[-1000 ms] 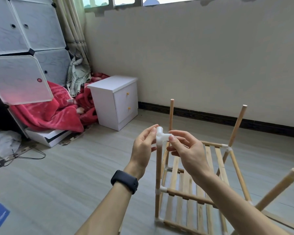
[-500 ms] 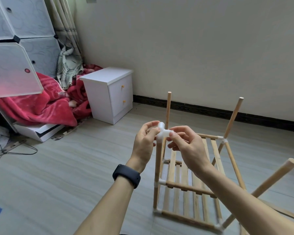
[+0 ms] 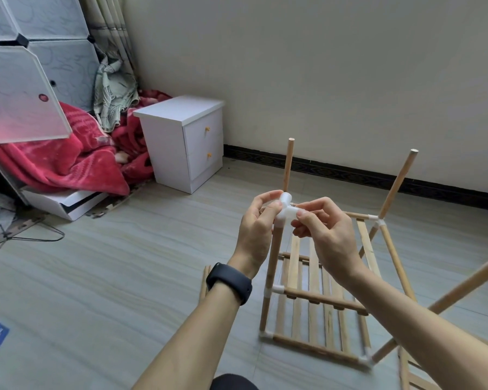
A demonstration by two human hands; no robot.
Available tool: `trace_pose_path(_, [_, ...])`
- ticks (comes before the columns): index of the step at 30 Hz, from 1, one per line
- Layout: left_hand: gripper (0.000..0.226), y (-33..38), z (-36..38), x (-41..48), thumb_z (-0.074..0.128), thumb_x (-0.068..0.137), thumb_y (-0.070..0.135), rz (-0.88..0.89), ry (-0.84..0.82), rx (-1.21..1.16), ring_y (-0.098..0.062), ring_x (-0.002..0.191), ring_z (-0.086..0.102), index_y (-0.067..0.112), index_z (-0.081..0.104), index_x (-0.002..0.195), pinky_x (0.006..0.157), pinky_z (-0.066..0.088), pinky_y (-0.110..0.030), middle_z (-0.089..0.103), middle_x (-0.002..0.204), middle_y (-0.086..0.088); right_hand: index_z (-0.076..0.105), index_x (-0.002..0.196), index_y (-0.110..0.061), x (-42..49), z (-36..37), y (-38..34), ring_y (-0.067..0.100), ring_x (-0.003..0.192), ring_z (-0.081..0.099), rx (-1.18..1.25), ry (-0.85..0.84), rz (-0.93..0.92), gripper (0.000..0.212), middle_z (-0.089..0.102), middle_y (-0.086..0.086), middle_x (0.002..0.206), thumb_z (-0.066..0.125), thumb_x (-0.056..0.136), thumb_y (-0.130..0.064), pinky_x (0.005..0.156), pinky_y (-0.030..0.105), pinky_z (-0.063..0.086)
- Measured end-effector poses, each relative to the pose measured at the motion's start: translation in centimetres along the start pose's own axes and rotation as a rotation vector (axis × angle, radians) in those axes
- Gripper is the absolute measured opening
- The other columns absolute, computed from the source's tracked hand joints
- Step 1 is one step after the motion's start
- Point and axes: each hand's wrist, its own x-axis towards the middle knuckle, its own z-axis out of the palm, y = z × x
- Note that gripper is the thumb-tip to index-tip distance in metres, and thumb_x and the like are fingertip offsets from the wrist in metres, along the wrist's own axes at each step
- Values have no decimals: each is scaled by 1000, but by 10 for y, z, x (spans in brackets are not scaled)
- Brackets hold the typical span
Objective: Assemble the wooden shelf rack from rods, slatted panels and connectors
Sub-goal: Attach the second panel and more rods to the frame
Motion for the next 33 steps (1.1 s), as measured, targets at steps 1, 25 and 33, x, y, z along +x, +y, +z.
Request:
trace_pose_path(1, [26,0,0,0,48,105,29,2,-5,-7,3,82,67,23,60,126,69,54,-14,68,107,2,63,99,-5,0,0,0,19,73,72,-3,1,-1,2,71,11,86,63,98,-7,64,23,57])
trace_pose_path(25, [40,2,-8,-3,57,88,45,-20,-19,-88,-17,105,68,27,63,122,91,55,-36,69,118,-5,65,106,-17,3,6,5,13,81,69,-125,-50,-20,11,69,-1,90,54,105,-18,71,24,57])
trace_pose_path(33, [36,14,-11,13,49,84,39,-91,-116,-23,-20,90,70,30,71,112,85,54,-38,73,102,-7,67,109,-31,14,-28,36,3,86,68,-348,-390,310,77,71,-10,101,39,73,-93,73,19,49])
